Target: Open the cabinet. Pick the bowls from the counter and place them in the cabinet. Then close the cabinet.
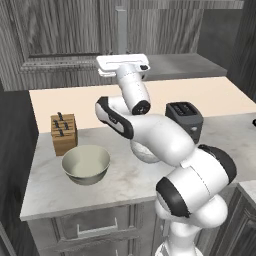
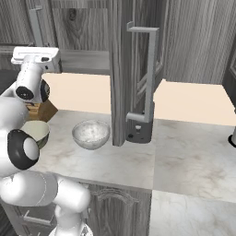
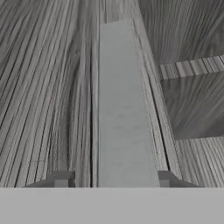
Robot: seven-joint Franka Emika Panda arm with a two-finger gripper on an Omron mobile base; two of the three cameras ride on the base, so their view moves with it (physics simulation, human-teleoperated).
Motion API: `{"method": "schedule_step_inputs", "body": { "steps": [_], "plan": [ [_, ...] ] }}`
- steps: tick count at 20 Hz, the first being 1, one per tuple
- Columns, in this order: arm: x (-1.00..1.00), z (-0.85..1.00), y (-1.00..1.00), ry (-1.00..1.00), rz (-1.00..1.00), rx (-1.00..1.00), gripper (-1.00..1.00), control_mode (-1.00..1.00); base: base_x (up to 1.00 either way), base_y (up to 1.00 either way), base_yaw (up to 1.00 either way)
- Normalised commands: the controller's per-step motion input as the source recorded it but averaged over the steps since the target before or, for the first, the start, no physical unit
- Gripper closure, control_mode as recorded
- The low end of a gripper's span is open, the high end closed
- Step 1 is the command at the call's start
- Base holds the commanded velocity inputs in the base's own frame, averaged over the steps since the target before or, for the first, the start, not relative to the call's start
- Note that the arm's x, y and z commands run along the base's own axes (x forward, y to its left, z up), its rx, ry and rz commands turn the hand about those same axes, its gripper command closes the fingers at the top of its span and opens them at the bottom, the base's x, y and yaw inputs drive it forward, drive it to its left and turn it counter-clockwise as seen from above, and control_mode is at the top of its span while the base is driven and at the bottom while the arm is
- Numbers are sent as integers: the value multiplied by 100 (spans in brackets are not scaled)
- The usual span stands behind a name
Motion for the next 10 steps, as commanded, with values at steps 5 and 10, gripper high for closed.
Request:
{"method": "schedule_step_inputs", "body": {
  "steps": [5, 10],
  "plan": [
    [29, 0, 14, 1, 0, 0, 100, -100, 0, 0, 0],
    [13, 21, 31, 20, 0, -7, 100, -100, 0, 0, 0]
  ]
}}
